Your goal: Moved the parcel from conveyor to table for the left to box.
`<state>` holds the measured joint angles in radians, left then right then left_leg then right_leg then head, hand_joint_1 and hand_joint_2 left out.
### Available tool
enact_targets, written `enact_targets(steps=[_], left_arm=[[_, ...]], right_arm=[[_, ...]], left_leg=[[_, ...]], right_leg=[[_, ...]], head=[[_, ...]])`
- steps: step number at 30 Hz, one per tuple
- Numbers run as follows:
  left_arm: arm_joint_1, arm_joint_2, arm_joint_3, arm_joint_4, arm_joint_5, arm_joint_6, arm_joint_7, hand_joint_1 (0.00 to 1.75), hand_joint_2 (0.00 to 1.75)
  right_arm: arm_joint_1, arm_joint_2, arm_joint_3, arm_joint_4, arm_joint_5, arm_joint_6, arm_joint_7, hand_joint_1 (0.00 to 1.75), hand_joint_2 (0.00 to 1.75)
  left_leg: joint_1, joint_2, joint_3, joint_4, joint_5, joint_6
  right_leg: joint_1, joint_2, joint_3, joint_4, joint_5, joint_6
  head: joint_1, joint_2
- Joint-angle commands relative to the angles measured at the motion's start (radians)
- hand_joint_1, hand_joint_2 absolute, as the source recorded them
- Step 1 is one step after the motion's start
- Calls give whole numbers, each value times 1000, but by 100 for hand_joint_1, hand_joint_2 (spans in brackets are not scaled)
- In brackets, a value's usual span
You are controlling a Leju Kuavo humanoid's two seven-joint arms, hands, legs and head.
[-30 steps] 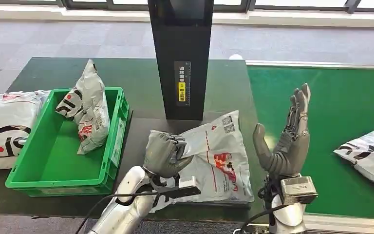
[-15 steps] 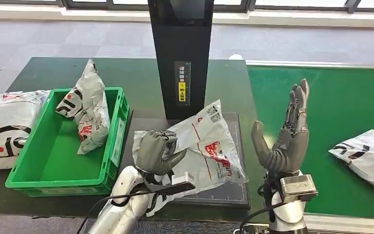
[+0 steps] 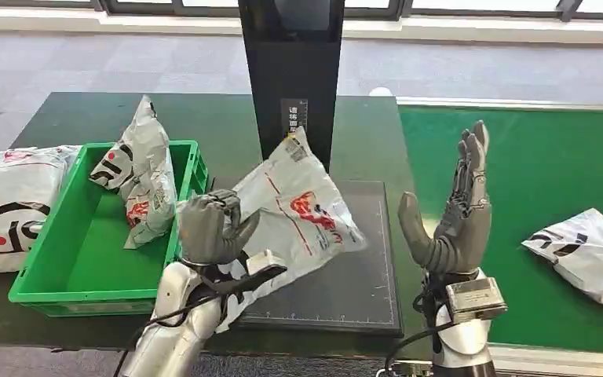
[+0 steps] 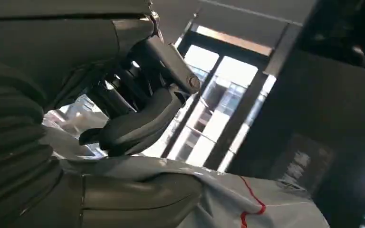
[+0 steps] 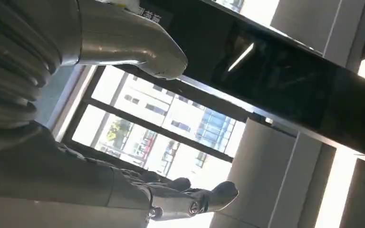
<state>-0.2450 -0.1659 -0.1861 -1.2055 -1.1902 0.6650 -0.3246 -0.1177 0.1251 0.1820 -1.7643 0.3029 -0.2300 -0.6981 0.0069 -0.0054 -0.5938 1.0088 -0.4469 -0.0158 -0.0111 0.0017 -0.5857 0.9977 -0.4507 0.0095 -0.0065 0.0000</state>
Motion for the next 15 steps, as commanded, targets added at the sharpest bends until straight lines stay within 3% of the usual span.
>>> enact_targets(steps=[1, 9, 11, 15], left_arm=[[-10, 81, 348, -212, -19, 33, -45, 175, 175], [-10, 75, 348, -214, -20, 33, -50, 175, 175], [-26, 44, 440, -249, -51, 33, -70, 175, 175], [-142, 137, 511, -96, -58, 33, -15, 175, 175]], right_arm=[[-34, 16, 11, 91, -2, 2, 0, 0, 175], [-32, 14, 12, 89, -3, 1, 0, 0, 175], [-21, 19, 5, 83, 1, 3, 0, 0, 175], [-12, 42, -15, 80, 23, 21, 0, 0, 175]], left_leg=[[1, 9, 2, -1, -1, 0], [0, 2, 4, -2, 1, 0], [0, 3, 3, -2, 0, 0], [1, 2, 2, -1, 1, -1]], right_leg=[[1, 8, -1, 0, 2, -1], [0, 2, 2, -2, 0, -1], [0, 3, 2, -1, 0, -1], [1, 1, 0, 0, 0, -2]], head=[[0, 0], [0, 0], [0, 0], [0, 0]])
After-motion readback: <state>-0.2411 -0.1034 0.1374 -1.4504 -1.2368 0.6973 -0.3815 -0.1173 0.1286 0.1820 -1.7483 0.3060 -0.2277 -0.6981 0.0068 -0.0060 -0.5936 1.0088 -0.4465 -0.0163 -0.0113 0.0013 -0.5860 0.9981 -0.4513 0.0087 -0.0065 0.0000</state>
